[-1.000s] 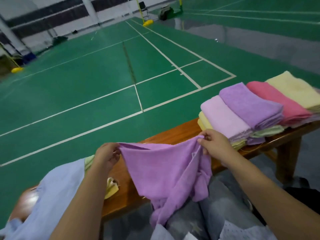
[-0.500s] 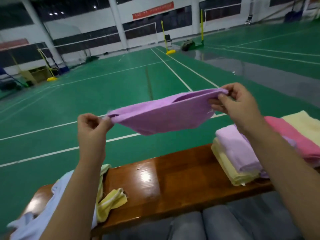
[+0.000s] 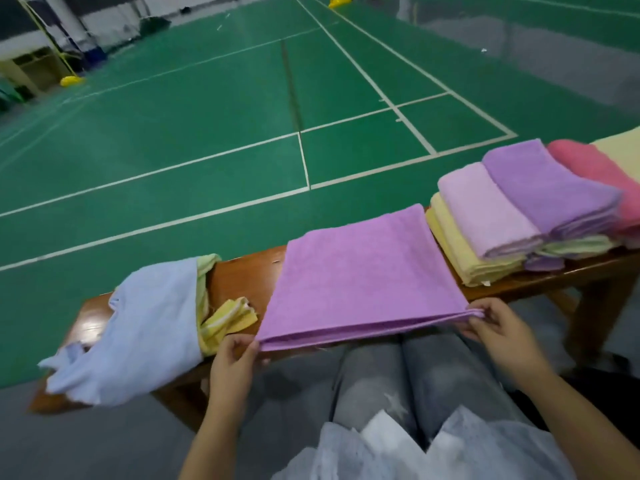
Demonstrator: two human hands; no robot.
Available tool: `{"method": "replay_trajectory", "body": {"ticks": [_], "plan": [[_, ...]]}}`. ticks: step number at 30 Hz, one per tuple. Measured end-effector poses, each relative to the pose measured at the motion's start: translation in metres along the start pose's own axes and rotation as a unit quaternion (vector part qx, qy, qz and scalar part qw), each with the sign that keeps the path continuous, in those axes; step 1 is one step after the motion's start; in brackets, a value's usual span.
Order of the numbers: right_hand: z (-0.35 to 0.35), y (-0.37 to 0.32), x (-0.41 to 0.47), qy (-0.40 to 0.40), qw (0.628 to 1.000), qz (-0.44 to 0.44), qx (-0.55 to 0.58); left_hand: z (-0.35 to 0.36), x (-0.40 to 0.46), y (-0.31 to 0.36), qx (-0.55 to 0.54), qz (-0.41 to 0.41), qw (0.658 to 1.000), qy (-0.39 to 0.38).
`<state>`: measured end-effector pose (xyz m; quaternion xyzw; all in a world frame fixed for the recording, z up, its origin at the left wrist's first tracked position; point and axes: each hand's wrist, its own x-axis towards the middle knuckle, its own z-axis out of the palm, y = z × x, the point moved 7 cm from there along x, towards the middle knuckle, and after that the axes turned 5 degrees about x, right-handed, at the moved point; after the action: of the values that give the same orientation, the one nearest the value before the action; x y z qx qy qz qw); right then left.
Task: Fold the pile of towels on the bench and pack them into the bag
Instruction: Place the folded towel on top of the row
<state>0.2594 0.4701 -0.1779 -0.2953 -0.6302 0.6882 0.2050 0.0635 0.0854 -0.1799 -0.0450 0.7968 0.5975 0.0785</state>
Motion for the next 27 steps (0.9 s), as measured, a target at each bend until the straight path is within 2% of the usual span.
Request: {"method": "replay_trajectory", "body": {"ticks": [3,8,11,13,15,18,21,22,24,27], "plan": [[0.000,-0.001,0.004,0.008,1.000,0.004,0.011,-0.001,-0.007,0.017,-0.046,0.033,0.998,0.001],[-0.006,-0.010,0.001,0.002,0.999,0.008,0.036,-0.002,-0.012,0.042,-0.115,0.062,0.991,-0.042],[-0.009,-0.028,0.000,-0.004,0.996,-0.012,0.091,-0.003,-0.013,0.056,-0.107,0.068,0.990,-0.054],[-0.008,-0.048,0.001,-0.008,0.992,-0.044,0.115,-0.003,-0.014,0.067,-0.045,0.100,0.992,-0.066],[-0.004,-0.069,0.003,-0.027,0.987,-0.073,0.137,-0.001,-0.014,0.082,0.083,0.159,0.982,-0.062],[0.005,-0.113,0.006,-0.050,0.982,-0.123,0.137,-0.002,-0.017,0.131,0.254,0.305,0.918,0.031],[0.013,-0.171,0.013,-0.062,0.976,-0.190,0.087,-0.010,-0.010,0.186,0.297,0.401,0.863,0.082],[0.013,-0.191,0.017,-0.057,0.974,-0.212,0.061,-0.016,-0.005,0.202,0.285,0.407,0.864,0.084],[0.011,-0.229,0.026,-0.027,0.963,-0.268,0.004,-0.026,0.002,0.235,0.229,0.391,0.889,0.060],[0.007,-0.267,0.036,0.013,0.947,-0.319,-0.042,-0.033,0.002,0.273,0.118,0.375,0.919,-0.035]]}}
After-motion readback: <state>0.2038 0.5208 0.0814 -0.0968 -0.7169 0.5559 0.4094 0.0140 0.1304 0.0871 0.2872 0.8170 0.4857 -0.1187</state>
